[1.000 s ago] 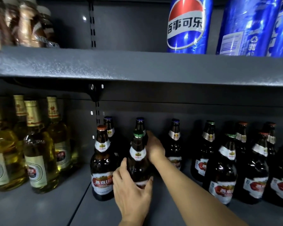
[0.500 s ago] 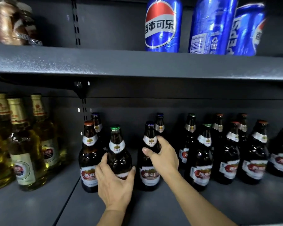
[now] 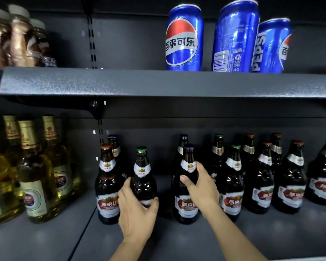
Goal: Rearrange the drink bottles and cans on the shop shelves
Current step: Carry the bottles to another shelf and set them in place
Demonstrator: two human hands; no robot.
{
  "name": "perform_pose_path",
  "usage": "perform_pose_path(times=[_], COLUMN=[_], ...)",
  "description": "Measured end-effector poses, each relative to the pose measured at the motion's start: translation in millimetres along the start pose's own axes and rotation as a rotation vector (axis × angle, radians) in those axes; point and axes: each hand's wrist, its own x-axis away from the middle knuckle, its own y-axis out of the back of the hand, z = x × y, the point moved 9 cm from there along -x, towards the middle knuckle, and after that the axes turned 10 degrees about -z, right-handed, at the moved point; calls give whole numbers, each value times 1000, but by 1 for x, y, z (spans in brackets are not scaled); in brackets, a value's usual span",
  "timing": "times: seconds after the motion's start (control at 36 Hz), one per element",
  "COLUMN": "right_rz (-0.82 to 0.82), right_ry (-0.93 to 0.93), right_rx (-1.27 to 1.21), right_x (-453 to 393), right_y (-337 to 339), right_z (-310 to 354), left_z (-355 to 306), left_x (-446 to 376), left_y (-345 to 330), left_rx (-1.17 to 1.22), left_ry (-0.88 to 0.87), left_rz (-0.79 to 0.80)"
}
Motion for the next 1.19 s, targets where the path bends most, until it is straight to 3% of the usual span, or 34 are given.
perform_pose_path(times=[0.33,0.53,0.78,0.89,1.0,1.08,1.19], right_rz=[-126,-574,-841,-994,-1172,-1104,-766], right_ry=[33,362,373,279,-18,-199,-269], right_rx=[-7,-129,-180,-189,-263,-104,99], right_x=[12,51,51,16,-16,-41,-86], right_y=[1,38,125,195,268,301,308], right_z=[1,1,-48,-82,-156,-213,-271], left_z=[-8,4,12,-10,-91,-154,-217], left_x=[-43,-63,-68,-57,-10,34,107], left_y=[-57,-83,-99,-84,-39,-42,-88], left_rx=[-37,3,67,117,489,648,654], left_ry=[85,146,89,4,-143,-234,-301], left_rz=[102,104,142,-23,-251,-194,14])
